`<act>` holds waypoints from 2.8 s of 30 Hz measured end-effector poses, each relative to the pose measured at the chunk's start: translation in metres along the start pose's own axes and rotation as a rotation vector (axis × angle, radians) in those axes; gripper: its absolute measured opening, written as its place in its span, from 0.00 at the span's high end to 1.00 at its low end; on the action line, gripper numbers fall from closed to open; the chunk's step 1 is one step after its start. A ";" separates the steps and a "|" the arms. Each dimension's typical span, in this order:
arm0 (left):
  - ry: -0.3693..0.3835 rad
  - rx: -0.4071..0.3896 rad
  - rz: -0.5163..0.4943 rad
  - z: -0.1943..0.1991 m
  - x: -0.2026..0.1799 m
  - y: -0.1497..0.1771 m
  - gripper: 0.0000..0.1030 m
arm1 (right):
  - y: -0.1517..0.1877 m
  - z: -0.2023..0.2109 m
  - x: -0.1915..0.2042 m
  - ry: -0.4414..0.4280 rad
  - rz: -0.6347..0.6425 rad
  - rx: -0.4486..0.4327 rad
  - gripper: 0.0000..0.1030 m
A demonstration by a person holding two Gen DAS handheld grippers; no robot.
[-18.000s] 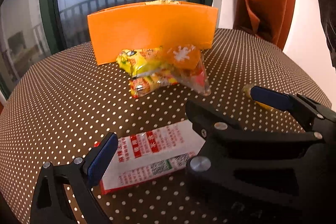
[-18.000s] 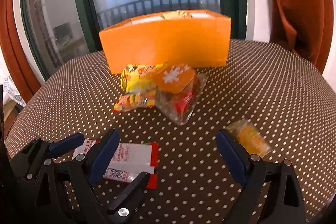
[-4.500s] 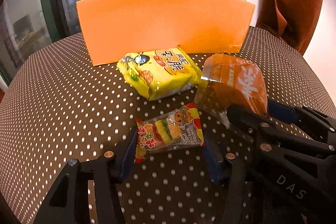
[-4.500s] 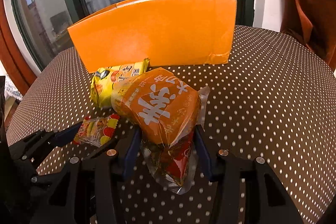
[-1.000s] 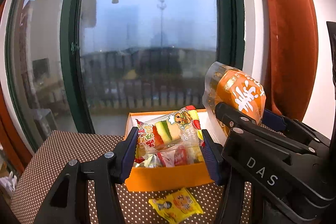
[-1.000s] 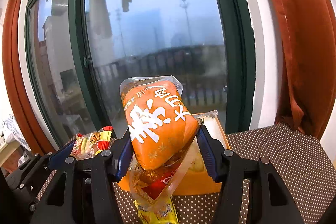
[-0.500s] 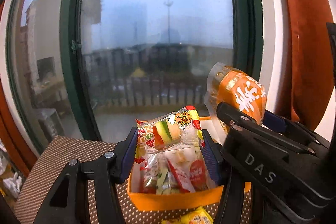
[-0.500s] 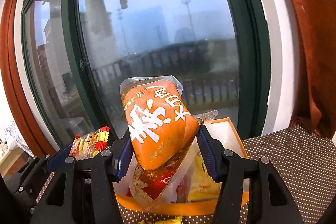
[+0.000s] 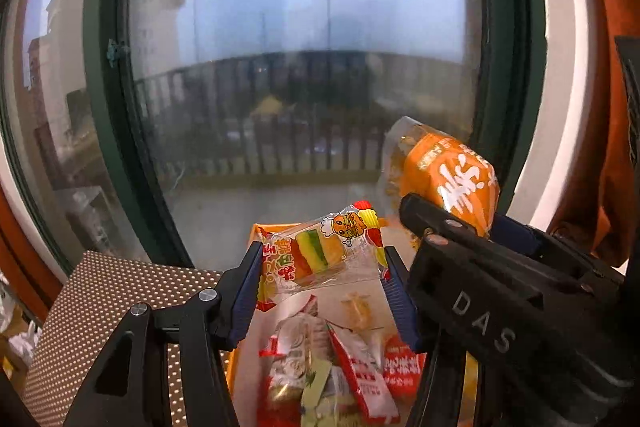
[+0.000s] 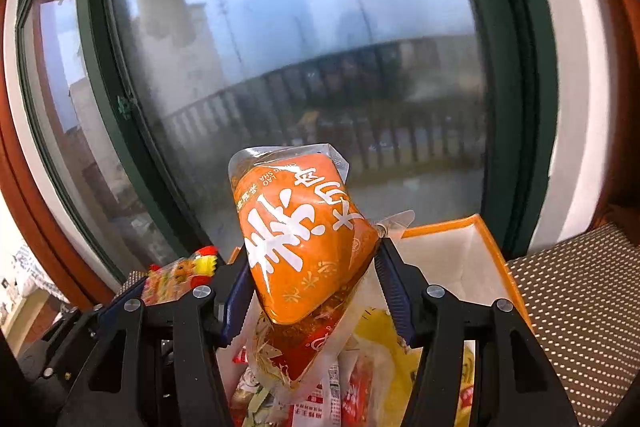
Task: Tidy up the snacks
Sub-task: 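Lower both packets into the orange box and open both grippers, then withdraw both grippers from the box toward the yellow chip bag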
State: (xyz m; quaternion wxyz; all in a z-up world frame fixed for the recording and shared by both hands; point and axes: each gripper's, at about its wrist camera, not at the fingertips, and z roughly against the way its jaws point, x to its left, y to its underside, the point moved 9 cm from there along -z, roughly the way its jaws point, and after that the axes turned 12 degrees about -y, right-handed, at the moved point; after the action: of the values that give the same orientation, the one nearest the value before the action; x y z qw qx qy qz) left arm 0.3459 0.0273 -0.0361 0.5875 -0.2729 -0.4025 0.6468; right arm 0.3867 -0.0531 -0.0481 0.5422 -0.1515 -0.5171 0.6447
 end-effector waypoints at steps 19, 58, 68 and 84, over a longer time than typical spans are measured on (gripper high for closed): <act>-0.028 0.395 0.050 -0.097 -0.041 0.052 0.32 | 0.036 -0.045 -0.059 0.156 -0.126 0.232 0.37; 0.028 0.173 -0.050 0.011 -0.035 0.033 0.16 | 0.026 0.033 -0.011 0.176 -0.064 0.132 0.11; 0.029 0.083 -0.034 0.056 -0.025 0.045 0.15 | 0.032 0.068 0.010 0.167 -0.021 0.078 0.11; 0.005 -0.027 -0.023 0.104 -0.004 0.065 0.12 | 0.057 0.104 0.043 0.121 0.002 0.002 0.11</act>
State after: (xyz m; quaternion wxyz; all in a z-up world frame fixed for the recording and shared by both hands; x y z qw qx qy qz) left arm 0.2258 0.0034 -0.0367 0.5922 -0.2777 -0.4130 0.6337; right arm 0.2613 -0.0617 -0.0362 0.5720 -0.1902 -0.4825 0.6354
